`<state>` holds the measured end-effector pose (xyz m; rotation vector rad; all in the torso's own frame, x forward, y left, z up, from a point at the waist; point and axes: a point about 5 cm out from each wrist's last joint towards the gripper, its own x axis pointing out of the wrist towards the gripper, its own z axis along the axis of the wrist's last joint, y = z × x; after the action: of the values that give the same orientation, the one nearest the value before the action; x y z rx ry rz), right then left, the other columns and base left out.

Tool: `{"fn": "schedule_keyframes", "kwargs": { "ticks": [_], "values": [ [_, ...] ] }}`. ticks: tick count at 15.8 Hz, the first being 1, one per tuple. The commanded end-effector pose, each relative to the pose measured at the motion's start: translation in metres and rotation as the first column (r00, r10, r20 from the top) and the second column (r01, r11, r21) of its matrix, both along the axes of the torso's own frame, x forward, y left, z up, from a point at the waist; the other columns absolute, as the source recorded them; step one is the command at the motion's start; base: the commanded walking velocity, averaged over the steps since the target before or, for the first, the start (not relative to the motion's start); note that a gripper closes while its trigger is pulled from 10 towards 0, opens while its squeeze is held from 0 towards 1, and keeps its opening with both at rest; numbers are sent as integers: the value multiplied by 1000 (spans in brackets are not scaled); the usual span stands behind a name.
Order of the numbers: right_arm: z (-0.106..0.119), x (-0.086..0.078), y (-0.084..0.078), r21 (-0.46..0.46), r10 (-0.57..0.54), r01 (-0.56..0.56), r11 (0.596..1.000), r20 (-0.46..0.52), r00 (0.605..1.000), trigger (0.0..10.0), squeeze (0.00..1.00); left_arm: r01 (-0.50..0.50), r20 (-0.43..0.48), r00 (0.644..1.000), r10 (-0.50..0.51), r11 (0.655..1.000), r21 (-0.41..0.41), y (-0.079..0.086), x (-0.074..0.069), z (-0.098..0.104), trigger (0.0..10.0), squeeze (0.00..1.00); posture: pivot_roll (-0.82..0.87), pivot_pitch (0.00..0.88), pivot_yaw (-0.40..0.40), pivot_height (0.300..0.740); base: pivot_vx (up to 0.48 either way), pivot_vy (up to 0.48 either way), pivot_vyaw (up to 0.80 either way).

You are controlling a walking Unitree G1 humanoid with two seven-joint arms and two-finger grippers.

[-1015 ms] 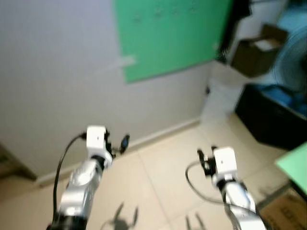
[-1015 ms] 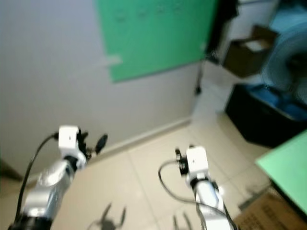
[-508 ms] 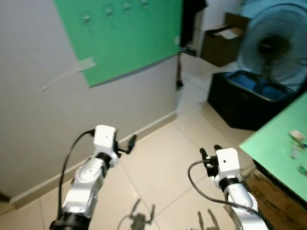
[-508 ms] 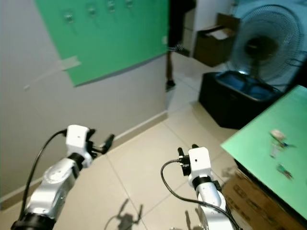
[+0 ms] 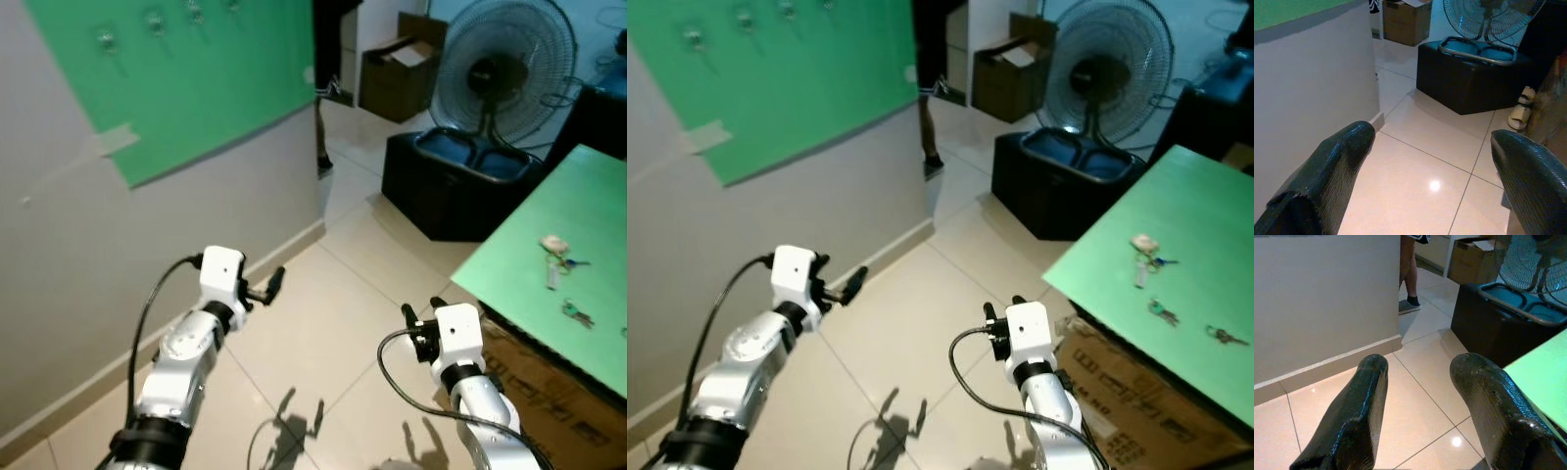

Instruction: Hang keys on a hook

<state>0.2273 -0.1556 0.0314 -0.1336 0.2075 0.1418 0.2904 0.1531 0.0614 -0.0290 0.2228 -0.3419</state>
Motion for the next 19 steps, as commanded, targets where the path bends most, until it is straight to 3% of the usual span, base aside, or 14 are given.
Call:
{"fn": "schedule_keyframes", "kwargs": {
  "ticks": [1,11,14,16,17,19],
  "values": [
    [-1,-2,0,-11,-1,1,1000,-4,1000,10000,0,24,5,1000,-24,1000,4,-5,3,1,10000,0,-152,0,107,740,266,-394,-613],
    [-3,-5,0,-14,-16,16,1000,-13,1000,10000,0,25,-4,1000,-25,1000,6,-4,1,-4,10000,0,-154,0,108,740,352,-318,-612],
    [0,-4,0,-27,-28,28,999,24,999,10000,0,7,-5,1000,-7,1000,6,-3,2,-5,10000,0,-155,0,110,740,296,0,-596],
    [-3,-1,-4,-63,-91,89,994,-20,996,10000,0,7,-5,1000,-7,1000,5,-3,2,-5,10000,0,-157,0,115,740,0,0,0],
    [-6,0,-7,-29,-128,126,992,-48,991,10000,1000,16,2,1000,-16,1000,18,-3,1,-5,10000,0,-158,0,116,740,0,0,0],
    [-7,1,-10,-29,-158,157,987,-51,986,10000,1000,17,4,1000,-17,1000,6,-4,2,-4,10000,0,-164,0,126,740,0,0,0]
  ]
}}
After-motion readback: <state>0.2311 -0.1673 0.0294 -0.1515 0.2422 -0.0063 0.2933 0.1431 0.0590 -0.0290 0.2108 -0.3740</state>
